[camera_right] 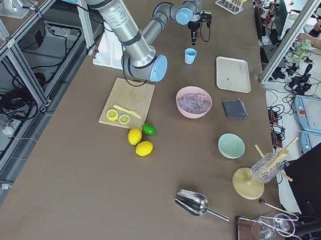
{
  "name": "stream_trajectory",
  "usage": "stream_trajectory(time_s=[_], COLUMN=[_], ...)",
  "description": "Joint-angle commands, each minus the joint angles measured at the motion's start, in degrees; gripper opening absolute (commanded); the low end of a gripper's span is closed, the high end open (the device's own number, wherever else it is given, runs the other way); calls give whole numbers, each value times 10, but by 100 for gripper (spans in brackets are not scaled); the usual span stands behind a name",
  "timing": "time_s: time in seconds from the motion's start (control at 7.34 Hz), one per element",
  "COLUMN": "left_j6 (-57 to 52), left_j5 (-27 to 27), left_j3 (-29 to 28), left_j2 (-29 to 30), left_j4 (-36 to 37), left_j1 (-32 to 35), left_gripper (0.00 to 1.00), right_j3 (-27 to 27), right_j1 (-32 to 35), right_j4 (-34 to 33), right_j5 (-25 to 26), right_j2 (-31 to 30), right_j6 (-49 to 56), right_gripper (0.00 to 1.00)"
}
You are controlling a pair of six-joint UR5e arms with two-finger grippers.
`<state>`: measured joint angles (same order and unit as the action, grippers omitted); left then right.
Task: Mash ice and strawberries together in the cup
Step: 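Carry the ice cube with the right gripper over the light-blue cup, then open the right gripper to drop the ice cube into the cup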
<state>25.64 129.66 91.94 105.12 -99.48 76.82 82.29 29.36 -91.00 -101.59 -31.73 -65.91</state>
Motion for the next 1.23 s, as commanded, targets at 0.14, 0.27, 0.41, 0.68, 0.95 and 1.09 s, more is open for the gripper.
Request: stream_trajectory(time_s=[0.14, 0.27, 0.41, 0.68, 0.95, 1.09], left_j6=[31, 32, 32, 32, 33, 34], left_j5=[1, 0, 0, 1, 1, 1], left_j3=[10, 9, 9, 11, 12, 12], left_j2=[4, 2, 2, 3, 4, 4], left_j4=[-5, -21, -26, -26, -26, -26], left_j1=[-5, -13, -14, -16, -16, -17], left_gripper=[98, 98, 98, 98, 98, 98], right_j3=[-21, -20, -20, -21, -20, -19], right_j1=[-3, -6, -6, -15, -16, -16], right_j4=[21, 21, 21, 21, 21, 21], right_j5=[8, 8, 9, 26, 31, 31], right_j2=[-4, -5, -5, -6, -11, -12], right_j6=[2, 1, 1, -3, -6, -1], right_gripper=[0, 0, 0, 31, 99, 99])
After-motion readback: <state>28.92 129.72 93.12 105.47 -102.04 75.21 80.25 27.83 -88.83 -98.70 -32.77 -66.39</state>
